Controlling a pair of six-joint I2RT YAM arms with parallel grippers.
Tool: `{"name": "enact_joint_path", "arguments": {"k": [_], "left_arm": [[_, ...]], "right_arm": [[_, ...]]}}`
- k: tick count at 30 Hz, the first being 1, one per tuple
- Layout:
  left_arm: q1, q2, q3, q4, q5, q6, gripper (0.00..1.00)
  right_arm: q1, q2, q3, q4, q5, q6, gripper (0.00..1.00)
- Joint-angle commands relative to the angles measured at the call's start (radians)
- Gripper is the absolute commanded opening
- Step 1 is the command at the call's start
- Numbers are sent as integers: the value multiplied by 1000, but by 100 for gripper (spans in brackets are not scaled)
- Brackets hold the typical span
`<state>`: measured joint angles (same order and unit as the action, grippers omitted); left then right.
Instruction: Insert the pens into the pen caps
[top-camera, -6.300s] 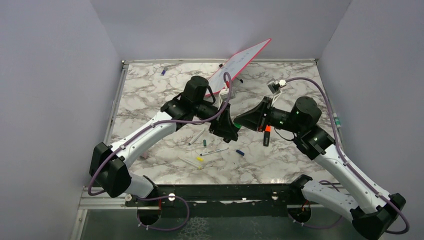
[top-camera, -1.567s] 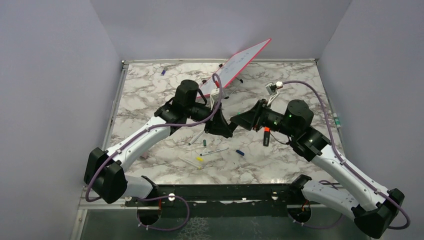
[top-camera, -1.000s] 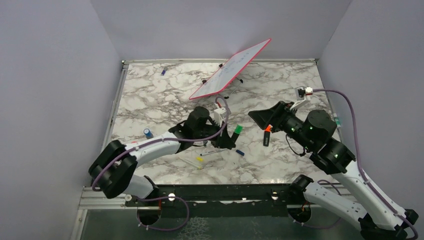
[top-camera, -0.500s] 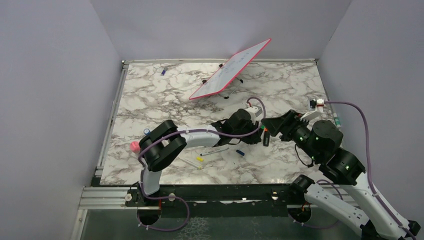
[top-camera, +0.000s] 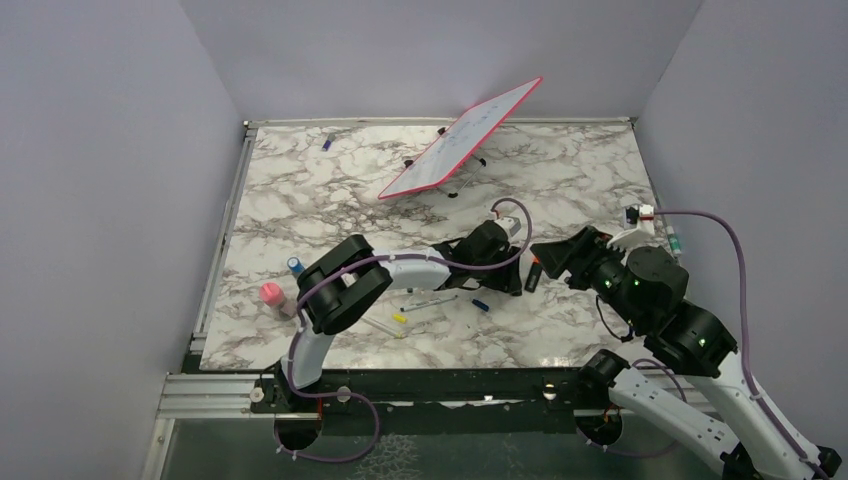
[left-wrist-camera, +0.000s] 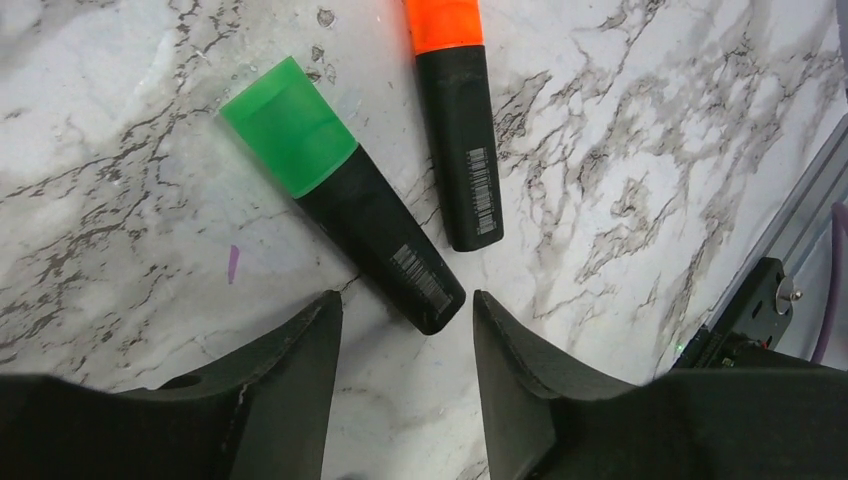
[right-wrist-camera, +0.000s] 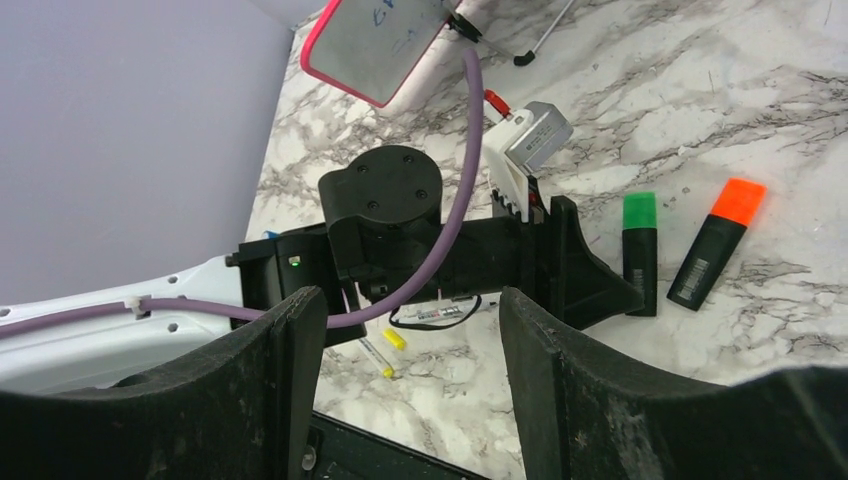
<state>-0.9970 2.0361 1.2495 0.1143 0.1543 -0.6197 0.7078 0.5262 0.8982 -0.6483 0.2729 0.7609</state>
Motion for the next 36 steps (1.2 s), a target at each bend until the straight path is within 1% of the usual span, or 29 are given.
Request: {"name": "enact_joint_path", "arguments": {"k": [1,5,7,12,15,17,22,23,26,29,36], "left_arm": [[0,-103,-11,-66,-74,17,53],[0,-215,-78,-123,-74,90,57],[-1,-277,-123,-167,-57,167,57],[0,-425,-215,-314,-130,294,65],[0,-476,-238,-410,-182,349,69],[0,-495,-242,-459,-182,399,71],[0,-478,-210,-581,-184,505,72],[0,-466,-203,-600,-198,517,70],[7,-423,-174,-650,-264,530,62],[22,-381,-158,-691,-263,530,58],[46,-340,-162,-706,-233,542,54]], "right_arm": [[2,1,28,-42,32,15,68],[3,-1,17,-45,30,20,68],[2,1,6,-37,26,27,68],[3,12,-26,-8,8,38,68],[3,27,-42,8,-1,46,68],[2,38,-53,18,-8,52,68],[2,72,-61,26,-19,71,66],[3,76,-63,26,-20,74,65],[2,78,-68,27,-20,80,65],[2,73,-71,26,-13,83,65],[3,71,-72,22,-13,83,65]]}}
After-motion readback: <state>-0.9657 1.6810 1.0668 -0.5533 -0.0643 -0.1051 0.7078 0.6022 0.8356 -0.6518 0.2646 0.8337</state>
